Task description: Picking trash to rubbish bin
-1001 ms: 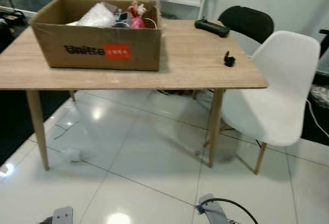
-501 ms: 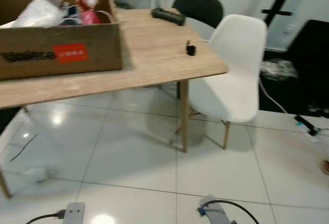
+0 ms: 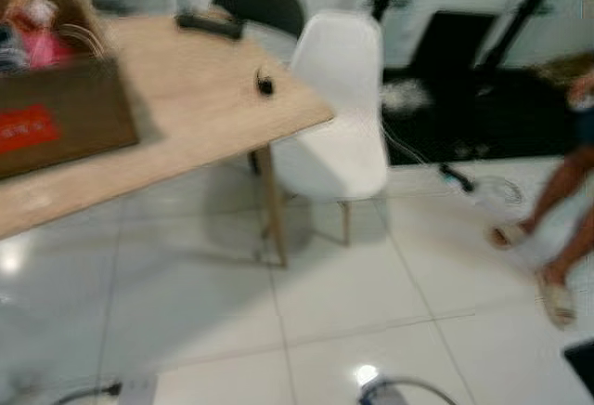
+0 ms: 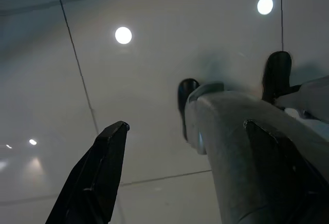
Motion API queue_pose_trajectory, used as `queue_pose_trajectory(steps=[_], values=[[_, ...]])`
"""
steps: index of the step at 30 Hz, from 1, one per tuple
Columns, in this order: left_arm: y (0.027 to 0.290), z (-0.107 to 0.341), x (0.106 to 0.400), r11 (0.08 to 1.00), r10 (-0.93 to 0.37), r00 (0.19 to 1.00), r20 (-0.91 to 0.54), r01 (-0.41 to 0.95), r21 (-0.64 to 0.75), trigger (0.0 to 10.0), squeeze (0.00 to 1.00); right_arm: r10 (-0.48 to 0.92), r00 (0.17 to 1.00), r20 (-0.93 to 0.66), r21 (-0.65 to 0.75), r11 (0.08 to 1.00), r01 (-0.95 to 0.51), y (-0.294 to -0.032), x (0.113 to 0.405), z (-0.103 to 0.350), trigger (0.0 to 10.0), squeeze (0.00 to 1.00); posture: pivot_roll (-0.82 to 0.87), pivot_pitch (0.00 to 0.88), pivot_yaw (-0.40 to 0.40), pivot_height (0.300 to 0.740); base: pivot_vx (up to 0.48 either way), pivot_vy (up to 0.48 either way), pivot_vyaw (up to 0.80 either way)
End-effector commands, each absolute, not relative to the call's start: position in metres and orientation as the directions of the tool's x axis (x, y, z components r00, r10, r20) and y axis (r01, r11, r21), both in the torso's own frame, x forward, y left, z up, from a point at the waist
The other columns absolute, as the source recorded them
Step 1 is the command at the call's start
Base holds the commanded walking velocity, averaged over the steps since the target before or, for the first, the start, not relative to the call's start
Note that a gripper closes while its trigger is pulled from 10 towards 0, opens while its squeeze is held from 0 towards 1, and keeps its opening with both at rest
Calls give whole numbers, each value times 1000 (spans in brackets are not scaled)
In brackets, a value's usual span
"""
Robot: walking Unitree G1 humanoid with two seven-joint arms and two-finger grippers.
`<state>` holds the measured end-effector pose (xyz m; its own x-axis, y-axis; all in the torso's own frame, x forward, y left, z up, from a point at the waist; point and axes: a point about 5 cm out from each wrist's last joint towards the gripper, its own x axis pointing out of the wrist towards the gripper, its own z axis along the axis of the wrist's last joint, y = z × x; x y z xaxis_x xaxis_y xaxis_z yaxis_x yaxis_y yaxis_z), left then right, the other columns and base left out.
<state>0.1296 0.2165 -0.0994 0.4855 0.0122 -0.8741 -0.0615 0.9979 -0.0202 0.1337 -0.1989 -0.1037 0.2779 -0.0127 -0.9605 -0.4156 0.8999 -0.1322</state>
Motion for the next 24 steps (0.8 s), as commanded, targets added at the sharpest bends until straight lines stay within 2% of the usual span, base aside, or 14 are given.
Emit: queue_pose_trajectory(steps=[1,10,24], values=[[215,-102,123,999,3,462,-887,-50,-22,10000,0,2,248,-969,-105,903,-417,-192,126,-107,10000,0,178,93,-19,740,0,0,-775],[216,-102,123,999,5,461,-887,-44,-18,10000,0,9,243,-970,-99,897,-431,-189,126,-107,10000,0,185,89,-26,740,0,0,-775],[215,-102,122,999,10,460,-888,-41,-10,10000,0,-5,236,-972,-112,889,-444,-201,124,-106,10000,0,197,81,-33,740,0,0,-775]])
